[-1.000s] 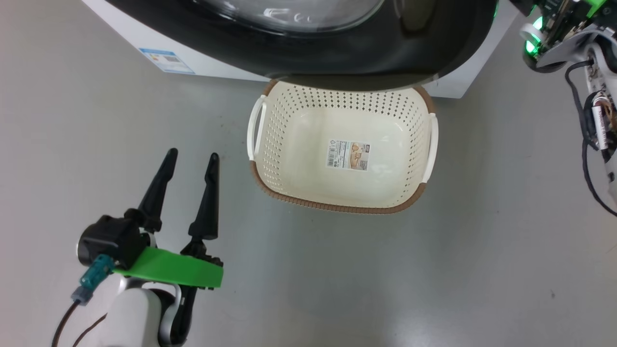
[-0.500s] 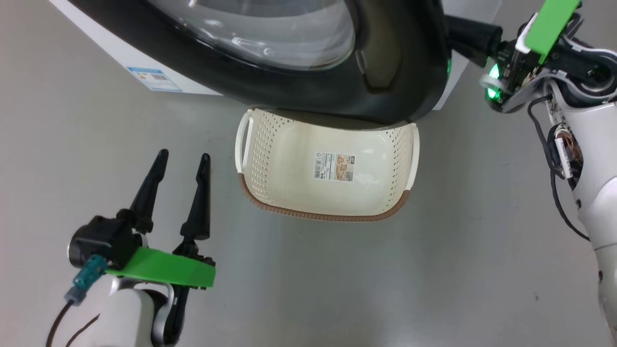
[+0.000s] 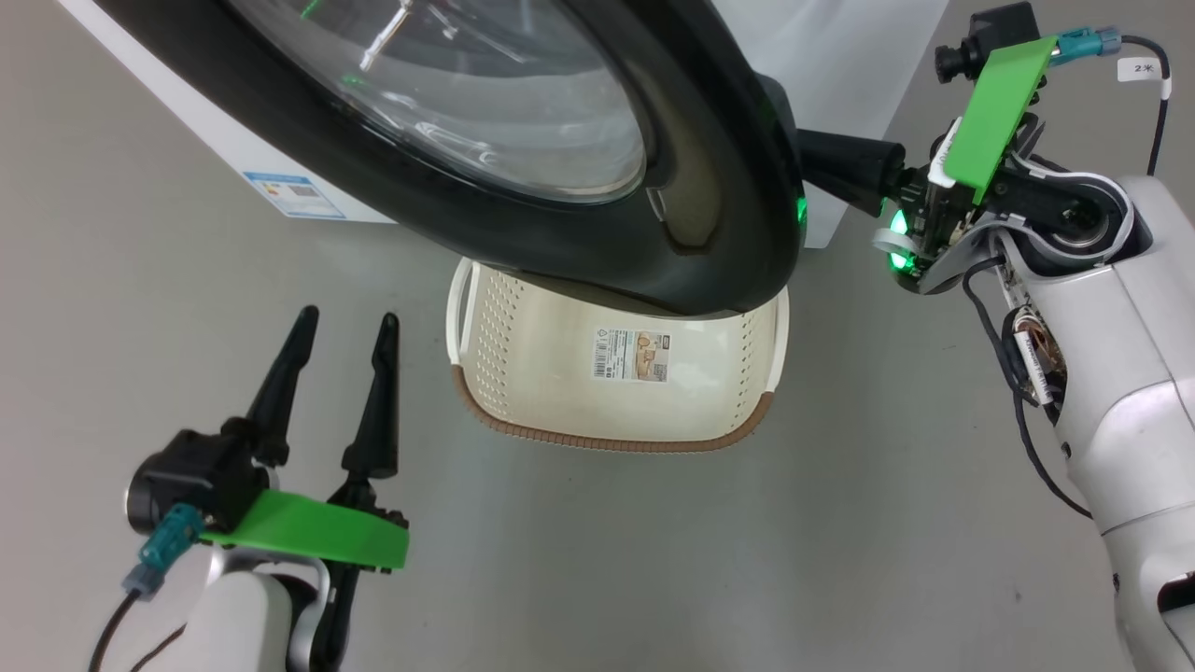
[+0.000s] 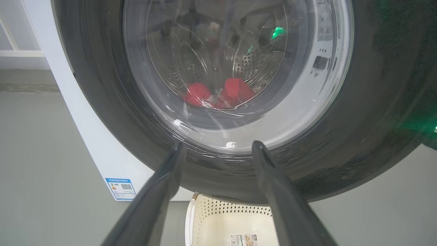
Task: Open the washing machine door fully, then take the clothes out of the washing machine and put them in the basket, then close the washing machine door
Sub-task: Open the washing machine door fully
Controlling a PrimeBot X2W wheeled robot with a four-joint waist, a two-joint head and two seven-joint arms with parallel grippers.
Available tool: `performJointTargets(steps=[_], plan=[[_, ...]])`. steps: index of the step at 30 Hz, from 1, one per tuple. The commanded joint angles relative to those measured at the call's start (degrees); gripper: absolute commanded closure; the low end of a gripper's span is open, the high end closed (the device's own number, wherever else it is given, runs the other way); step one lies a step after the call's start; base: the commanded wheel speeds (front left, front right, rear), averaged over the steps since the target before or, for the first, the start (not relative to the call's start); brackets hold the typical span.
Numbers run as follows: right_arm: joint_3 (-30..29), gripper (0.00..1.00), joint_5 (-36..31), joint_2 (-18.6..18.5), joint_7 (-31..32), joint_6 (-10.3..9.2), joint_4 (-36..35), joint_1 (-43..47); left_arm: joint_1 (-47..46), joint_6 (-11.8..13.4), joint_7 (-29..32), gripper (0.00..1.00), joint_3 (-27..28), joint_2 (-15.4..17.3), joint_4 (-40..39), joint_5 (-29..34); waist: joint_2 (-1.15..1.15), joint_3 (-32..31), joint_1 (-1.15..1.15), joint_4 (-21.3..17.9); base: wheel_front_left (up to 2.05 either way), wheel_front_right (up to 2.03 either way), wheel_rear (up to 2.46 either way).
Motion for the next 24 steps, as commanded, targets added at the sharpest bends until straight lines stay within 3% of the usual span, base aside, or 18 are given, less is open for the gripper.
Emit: performJointTargets(steps=[1,5,7,8,9,13,14,17,24], plan=[[0.33,1.00,-0.66,1.44,-0.33,0.05,-1.20,0.96,1.07,-0.31,-0.69,0.00,2.05,1.61,-1.36,0.33,0.00,-0.23,0.00,-0.25,0.00,0.00,0.00],[0.39,0.99,-3.23,2.22,-5.50,0.05,-2.02,1.26,1.72,-0.31,-0.69,0.00,2.63,1.52,-1.89,0.43,0.00,-0.20,0.00,-1.19,0.00,0.00,0.00],[0.27,0.54,-4.49,2.53,-8.53,0.05,-2.92,1.72,1.87,-0.31,-0.69,0.00,2.72,1.40,-2.11,0.34,0.00,-0.03,0.00,-1.53,0.00,0.00,0.00],[0.14,0.14,-5.26,2.60,-10.40,0.05,-3.65,2.03,1.85,-0.31,-0.69,0.00,2.68,1.33,-2.21,0.24,0.00,0.04,0.00,-1.72,0.00,0.00,0.00],[-0.14,0.00,-6.06,2.64,-12.70,0.05,-4.40,2.42,1.76,-0.31,-0.69,0.00,2.64,1.25,-2.37,0.14,0.00,0.05,0.00,-1.93,0.00,0.00,0.00],[-1.32,0.00,-10.27,2.07,-24.01,0.05,-9.34,4.20,1.35,-0.31,-0.69,0.00,2.65,0.99,-2.51,0.01,0.00,0.22,0.00,-2.66,0.00,0.00,0.00],[-1.32,0.00,-10.27,2.07,-24.01,0.05,-9.34,4.20,1.35,-0.31,-0.69,0.00,2.65,0.99,-2.51,0.01,0.00,0.22,0.00,-2.66,0.00,0.00,0.00],[0.04,0.00,-16.41,0.56,-35.89,0.05,-13.55,6.25,1.09,-0.31,-0.69,0.00,3.14,0.89,-2.29,0.13,0.00,0.16,0.00,-3.53,0.00,0.00,0.00],[11.11,0.00,-26.16,-4.17,-60.00,0.05,-17.11,11.41,1.57,-0.31,-0.69,0.00,5.48,0.69,-3.02,-0.14,0.00,-1.29,0.00,-6.04,0.00,0.00,0.00]])
